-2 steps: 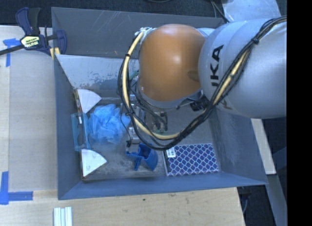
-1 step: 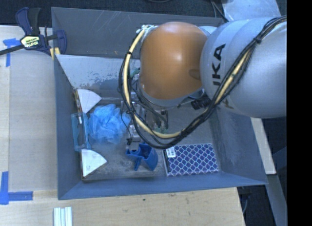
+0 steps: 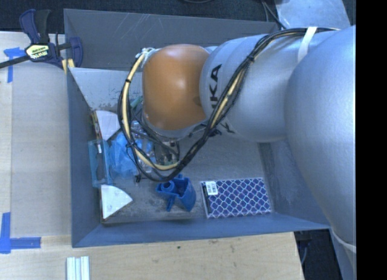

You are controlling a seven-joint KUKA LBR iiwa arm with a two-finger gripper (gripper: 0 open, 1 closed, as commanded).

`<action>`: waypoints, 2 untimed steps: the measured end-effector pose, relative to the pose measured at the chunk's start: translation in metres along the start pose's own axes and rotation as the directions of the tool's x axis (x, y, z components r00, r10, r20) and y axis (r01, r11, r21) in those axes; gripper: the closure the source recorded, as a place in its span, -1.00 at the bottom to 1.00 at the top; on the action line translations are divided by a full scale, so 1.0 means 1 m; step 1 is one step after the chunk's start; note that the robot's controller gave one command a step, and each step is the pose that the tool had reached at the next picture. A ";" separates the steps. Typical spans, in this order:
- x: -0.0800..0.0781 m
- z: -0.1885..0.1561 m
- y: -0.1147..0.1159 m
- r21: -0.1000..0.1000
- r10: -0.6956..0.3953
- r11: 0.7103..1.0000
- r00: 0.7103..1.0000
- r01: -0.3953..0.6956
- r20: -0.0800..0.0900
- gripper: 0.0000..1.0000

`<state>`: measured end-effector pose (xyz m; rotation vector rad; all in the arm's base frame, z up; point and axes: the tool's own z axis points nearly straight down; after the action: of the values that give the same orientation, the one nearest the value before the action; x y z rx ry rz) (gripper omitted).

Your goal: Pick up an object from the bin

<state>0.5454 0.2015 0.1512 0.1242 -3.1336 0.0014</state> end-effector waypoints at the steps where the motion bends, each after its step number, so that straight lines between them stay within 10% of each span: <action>1: 0.007 -0.029 -0.021 -0.002 0.009 1.000 1.000 -0.009 0.010 -1.00; 2: -0.027 0.065 -0.034 -0.001 -0.001 1.000 1.000 0.001 0.004 -1.00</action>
Offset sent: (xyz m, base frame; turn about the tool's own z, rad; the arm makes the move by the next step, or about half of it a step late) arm 0.0274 -0.0321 -0.0655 -0.0012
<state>0.5748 0.1693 0.0857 0.1258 -3.1373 0.0000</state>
